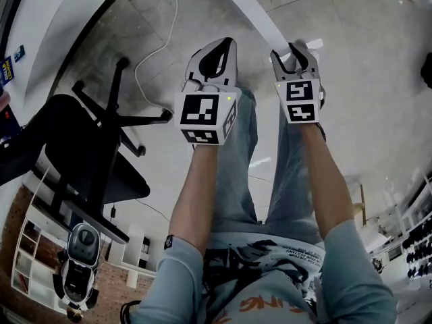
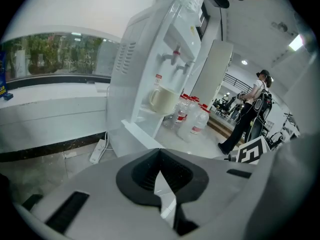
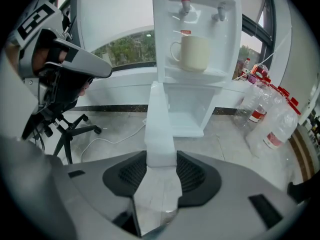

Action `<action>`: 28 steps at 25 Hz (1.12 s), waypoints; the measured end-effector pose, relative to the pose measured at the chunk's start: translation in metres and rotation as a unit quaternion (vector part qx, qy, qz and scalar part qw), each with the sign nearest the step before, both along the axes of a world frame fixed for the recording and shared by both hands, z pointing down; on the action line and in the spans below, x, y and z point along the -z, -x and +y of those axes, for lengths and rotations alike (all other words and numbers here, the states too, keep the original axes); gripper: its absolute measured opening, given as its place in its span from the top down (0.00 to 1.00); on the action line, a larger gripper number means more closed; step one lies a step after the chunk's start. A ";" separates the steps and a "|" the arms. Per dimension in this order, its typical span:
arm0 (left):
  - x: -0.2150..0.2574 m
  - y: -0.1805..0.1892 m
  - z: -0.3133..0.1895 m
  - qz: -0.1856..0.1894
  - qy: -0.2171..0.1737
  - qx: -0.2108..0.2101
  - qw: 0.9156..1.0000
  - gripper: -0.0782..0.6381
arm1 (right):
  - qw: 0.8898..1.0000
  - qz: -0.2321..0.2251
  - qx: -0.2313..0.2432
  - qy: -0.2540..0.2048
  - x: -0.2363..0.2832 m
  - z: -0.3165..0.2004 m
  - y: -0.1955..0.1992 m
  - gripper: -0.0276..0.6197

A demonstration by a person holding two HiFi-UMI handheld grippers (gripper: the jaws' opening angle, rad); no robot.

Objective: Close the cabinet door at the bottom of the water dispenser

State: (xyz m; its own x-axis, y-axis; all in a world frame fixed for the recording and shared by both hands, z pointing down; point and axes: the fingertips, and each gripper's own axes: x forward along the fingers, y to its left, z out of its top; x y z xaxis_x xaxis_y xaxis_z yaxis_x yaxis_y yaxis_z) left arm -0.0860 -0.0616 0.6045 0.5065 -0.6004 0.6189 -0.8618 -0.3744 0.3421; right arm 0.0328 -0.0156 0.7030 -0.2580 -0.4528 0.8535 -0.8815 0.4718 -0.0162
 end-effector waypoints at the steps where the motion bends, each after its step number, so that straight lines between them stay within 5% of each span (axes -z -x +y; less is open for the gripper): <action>1: 0.000 -0.003 -0.001 0.000 -0.001 0.003 1.000 0.86 | 1.000 -0.002 0.003 -0.004 0.001 -0.003 -0.004 0.65; 28: -0.008 -0.130 -0.040 -0.047 0.001 0.001 0.999 0.86 | 0.994 -0.007 0.100 -0.050 0.003 -0.090 -0.087 0.64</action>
State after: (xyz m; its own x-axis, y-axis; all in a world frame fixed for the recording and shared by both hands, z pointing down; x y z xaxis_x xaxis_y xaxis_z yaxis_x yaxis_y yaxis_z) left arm 0.0437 -0.1012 0.6129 0.4456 -0.5991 0.6652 -0.8905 -0.3726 0.2609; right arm 0.1199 -0.1059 0.7000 -0.3624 -0.4741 0.8024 -0.7705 0.6368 0.0282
